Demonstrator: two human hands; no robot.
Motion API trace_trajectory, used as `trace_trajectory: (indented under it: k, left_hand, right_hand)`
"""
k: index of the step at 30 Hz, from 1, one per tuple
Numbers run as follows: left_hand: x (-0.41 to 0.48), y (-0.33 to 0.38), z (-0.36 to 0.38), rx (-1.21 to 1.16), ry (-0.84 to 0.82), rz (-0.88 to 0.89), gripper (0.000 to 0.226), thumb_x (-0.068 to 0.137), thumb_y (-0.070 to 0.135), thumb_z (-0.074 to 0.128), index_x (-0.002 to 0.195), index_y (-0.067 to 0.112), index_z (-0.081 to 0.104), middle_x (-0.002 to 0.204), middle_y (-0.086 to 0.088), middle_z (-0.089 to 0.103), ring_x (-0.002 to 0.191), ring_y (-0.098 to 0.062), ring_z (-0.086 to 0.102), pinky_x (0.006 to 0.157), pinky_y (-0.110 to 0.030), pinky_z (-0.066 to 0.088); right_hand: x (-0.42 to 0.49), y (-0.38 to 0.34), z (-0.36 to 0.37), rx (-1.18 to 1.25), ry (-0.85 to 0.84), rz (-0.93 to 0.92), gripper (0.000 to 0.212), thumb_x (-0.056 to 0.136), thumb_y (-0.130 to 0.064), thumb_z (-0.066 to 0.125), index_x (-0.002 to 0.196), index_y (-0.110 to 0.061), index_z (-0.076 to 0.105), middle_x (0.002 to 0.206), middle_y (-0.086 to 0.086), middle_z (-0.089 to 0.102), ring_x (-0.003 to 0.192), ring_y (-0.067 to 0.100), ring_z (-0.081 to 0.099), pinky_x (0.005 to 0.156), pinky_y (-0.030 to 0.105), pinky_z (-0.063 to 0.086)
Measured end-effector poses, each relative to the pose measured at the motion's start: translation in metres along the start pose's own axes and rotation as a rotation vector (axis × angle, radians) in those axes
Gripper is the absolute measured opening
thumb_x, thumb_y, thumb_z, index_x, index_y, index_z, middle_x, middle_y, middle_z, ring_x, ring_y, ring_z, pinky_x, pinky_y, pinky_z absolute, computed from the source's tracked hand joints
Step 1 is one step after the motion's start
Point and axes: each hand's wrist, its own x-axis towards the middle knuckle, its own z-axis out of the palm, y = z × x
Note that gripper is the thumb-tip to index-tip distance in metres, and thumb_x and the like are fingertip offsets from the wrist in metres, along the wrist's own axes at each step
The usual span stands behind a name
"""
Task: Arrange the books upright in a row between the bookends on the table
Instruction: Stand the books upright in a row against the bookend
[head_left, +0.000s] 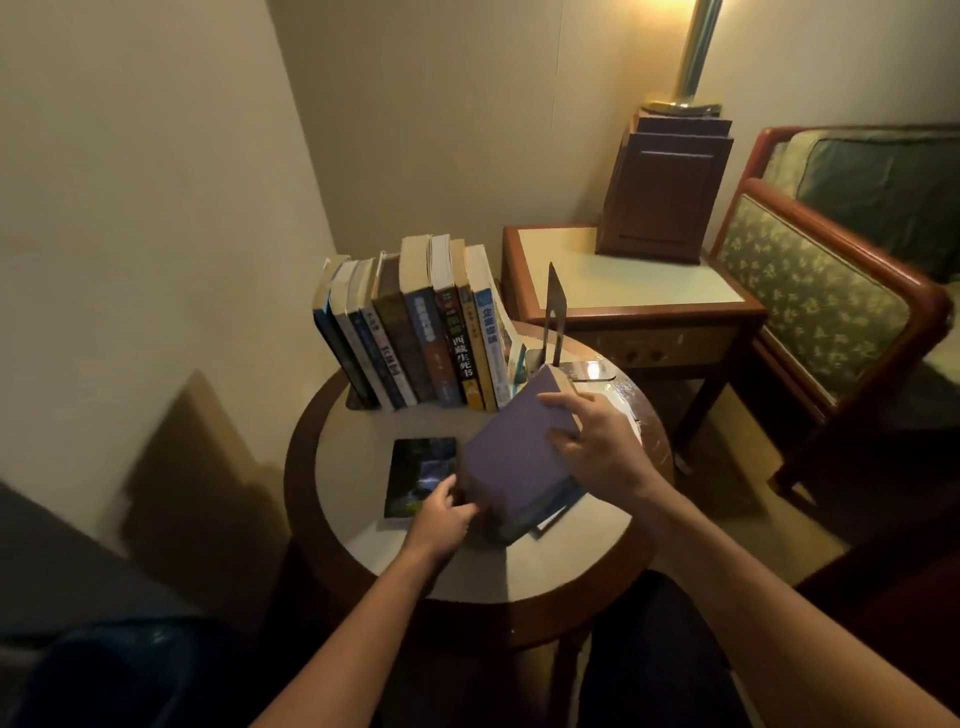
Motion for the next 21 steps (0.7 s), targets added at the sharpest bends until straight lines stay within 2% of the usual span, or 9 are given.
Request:
trace_trajectory:
  k: [2,4,8,10,13,15,17,19,21]
  left_hand:
    - [-0.005,-0.001,-0.008,0.065,0.006,0.009,0.055,0.097,-0.004,0.051,0.150,0.005,0.037,0.147,-0.013,0.048,0.127,-0.021,0.049,0.093,-0.029,0.041]
    - [-0.007,-0.002,-0.017,0.098,0.036,0.002,0.057,0.097,-0.001,0.052,0.151,0.006,0.035,0.150,-0.011,0.045,0.137,-0.026,0.043,0.098,-0.030,0.040]
    - [-0.007,0.001,-0.033,0.053,0.092,-0.003,0.054,0.100,0.012,0.055,0.150,0.006,0.037,0.152,-0.014,0.045,0.136,-0.029,0.047,0.112,-0.043,0.039]
    - [-0.012,0.009,-0.037,0.032,0.146,0.045,0.049,0.101,0.017,0.056,0.147,0.007,0.044,0.147,-0.014,0.051,0.131,-0.028,0.051,0.111,-0.043,0.041]
    - [-0.021,0.025,-0.035,0.001,0.227,0.190,0.043,0.101,0.029,0.055,0.142,0.016,0.052,0.139,-0.003,0.058,0.124,-0.017,0.054,0.101,-0.033,0.044]
    - [-0.027,0.037,-0.029,-0.019,0.214,0.292,0.044,0.098,0.043,0.051,0.139,0.028,0.054,0.136,0.005,0.060,0.126,-0.015,0.054,0.105,-0.037,0.044]
    - [-0.032,0.049,-0.024,-0.087,0.149,0.348,0.046,0.092,0.053,0.051,0.135,0.036,0.054,0.128,0.013,0.063,0.122,-0.011,0.057,0.102,-0.037,0.047]
    - [-0.035,0.059,-0.020,-0.137,0.107,0.385,0.048,0.095,0.049,0.055,0.140,0.034,0.050,0.124,0.016,0.063,0.119,-0.008,0.058,0.095,-0.029,0.048]
    - [-0.036,0.066,-0.020,-0.120,0.107,0.397,0.055,0.098,0.042,0.058,0.148,0.029,0.040,0.125,0.012,0.056,0.119,-0.012,0.055,0.095,-0.029,0.050]
  right_hand:
    - [0.000,-0.005,0.002,-0.035,0.004,-0.042,0.044,0.095,-0.012,0.065,0.136,-0.025,0.061,0.131,0.006,0.054,0.114,0.025,0.056,0.069,0.021,0.054]
    - [0.001,-0.010,0.003,-0.057,0.005,-0.074,0.044,0.095,-0.012,0.065,0.136,-0.026,0.060,0.129,0.006,0.055,0.113,0.026,0.056,0.070,0.029,0.058]
    - [0.000,-0.022,0.009,-0.118,-0.029,-0.141,0.046,0.095,-0.011,0.063,0.139,-0.026,0.059,0.131,0.007,0.054,0.118,0.027,0.055,0.064,0.018,0.052]
    - [-0.002,-0.030,0.017,-0.132,-0.061,-0.169,0.047,0.095,-0.008,0.062,0.138,-0.026,0.059,0.137,0.009,0.052,0.126,0.029,0.051,0.071,0.023,0.056]
    - [-0.005,-0.041,0.030,-0.219,-0.073,-0.234,0.048,0.092,-0.012,0.065,0.136,-0.031,0.059,0.139,0.010,0.051,0.127,0.034,0.051,0.084,0.038,0.059]
    - [-0.006,-0.050,0.035,-0.259,-0.085,-0.251,0.057,0.092,-0.020,0.067,0.143,-0.036,0.049,0.143,0.008,0.048,0.127,0.033,0.049,0.088,0.041,0.057]
    - [-0.007,-0.057,0.037,-0.246,-0.138,-0.204,0.074,0.093,-0.031,0.065,0.155,-0.035,0.026,0.154,0.005,0.037,0.135,0.031,0.043,0.098,0.042,0.053]
    - [-0.008,-0.063,0.035,-0.161,-0.231,-0.133,0.087,0.093,-0.041,0.063,0.160,-0.033,0.008,0.161,0.000,0.026,0.140,0.026,0.036,0.106,0.042,0.048]
    - [-0.010,-0.066,0.033,-0.079,-0.297,-0.109,0.094,0.091,-0.046,0.066,0.161,-0.031,0.005,0.162,-0.002,0.025,0.142,0.023,0.035,0.109,0.040,0.046]
